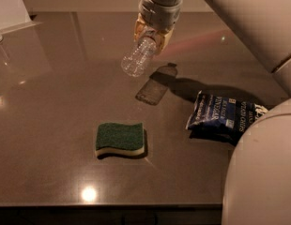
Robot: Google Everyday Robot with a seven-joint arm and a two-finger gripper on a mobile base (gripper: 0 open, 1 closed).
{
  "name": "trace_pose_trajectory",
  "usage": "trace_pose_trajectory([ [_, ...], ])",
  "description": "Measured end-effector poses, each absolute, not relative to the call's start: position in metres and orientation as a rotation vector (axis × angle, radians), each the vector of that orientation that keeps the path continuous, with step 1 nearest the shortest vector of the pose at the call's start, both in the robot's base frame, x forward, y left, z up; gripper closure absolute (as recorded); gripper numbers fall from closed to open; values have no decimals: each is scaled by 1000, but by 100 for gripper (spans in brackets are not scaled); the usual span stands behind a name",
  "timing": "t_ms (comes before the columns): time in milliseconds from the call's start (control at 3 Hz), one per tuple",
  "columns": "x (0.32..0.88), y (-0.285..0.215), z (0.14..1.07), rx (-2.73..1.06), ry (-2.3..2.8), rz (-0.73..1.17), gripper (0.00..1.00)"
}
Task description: Place water bottle upright
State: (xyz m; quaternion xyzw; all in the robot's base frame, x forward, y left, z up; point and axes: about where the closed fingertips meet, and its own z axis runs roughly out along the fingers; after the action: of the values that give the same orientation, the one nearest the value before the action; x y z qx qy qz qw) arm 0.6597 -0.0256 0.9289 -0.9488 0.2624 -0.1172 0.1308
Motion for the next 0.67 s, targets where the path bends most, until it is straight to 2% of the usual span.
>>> trace_pose_trajectory([
  [667, 662, -12, 938, -2779, 551, -476, 100],
])
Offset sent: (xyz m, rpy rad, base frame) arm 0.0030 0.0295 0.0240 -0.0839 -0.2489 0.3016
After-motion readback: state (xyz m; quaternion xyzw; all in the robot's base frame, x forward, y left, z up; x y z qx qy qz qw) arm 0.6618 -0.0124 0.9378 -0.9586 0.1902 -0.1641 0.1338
